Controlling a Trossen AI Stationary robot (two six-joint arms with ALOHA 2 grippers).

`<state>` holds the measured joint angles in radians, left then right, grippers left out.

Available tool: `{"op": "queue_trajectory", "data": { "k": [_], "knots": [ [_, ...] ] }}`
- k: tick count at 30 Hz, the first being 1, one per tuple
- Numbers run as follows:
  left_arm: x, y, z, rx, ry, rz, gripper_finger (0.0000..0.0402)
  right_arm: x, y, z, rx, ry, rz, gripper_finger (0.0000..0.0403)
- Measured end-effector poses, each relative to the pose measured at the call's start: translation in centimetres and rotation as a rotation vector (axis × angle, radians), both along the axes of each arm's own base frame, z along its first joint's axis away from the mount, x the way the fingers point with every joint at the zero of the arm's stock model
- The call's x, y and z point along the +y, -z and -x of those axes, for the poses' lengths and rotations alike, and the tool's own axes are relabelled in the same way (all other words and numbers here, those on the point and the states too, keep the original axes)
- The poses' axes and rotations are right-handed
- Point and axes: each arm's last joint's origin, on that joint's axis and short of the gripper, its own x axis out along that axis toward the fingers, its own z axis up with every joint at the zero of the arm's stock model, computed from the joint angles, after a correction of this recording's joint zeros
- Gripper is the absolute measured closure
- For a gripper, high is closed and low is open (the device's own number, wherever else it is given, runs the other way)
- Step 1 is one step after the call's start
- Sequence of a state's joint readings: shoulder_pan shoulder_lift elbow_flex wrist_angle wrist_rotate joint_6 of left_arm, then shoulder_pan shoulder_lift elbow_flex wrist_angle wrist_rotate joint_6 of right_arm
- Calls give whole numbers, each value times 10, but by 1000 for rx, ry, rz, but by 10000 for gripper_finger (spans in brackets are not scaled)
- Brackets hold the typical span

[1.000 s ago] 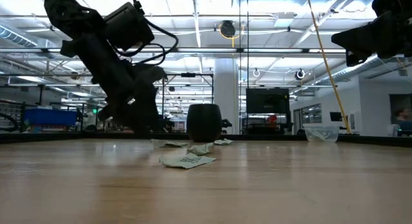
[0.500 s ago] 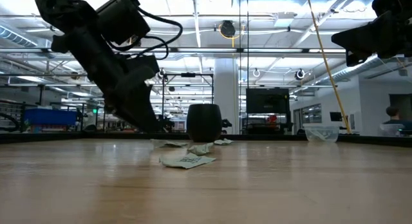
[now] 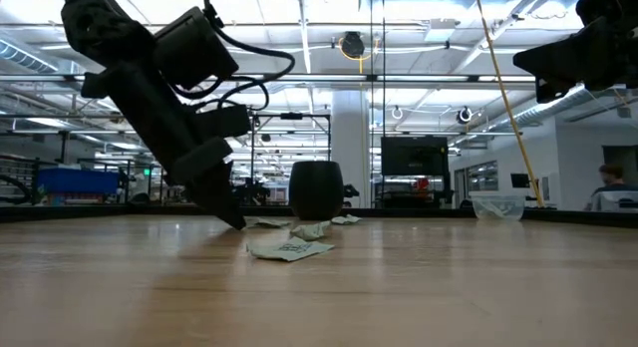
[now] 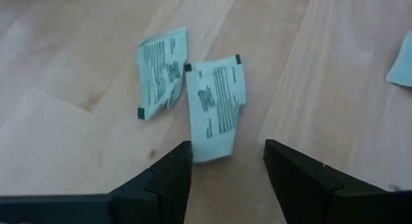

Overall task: Pick and place items into bin
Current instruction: Put the stevia packet into the bottom transparent bin

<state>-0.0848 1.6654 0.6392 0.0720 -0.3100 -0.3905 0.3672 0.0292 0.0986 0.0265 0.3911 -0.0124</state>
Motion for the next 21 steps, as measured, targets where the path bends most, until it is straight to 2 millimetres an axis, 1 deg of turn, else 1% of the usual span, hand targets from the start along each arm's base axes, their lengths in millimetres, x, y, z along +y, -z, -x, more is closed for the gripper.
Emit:
{"op": "queue_trajectory", "data": {
  "k": [7, 11, 14, 21],
  "knots": [
    [0, -4, 4, 21, -9, -13, 199, 0, 0, 0, 0, 0, 0, 403],
    [2, -5, 4, 17, -22, -82, 199, 0, 0, 0, 0, 0, 0, 403],
    [4, -6, 4, 14, -44, -99, 199, 0, 0, 0, 0, 0, 0, 403],
    [3, -6, 3, 5, -22, -79, 199, 0, 0, 0, 0, 0, 0, 403]
  ]
}}
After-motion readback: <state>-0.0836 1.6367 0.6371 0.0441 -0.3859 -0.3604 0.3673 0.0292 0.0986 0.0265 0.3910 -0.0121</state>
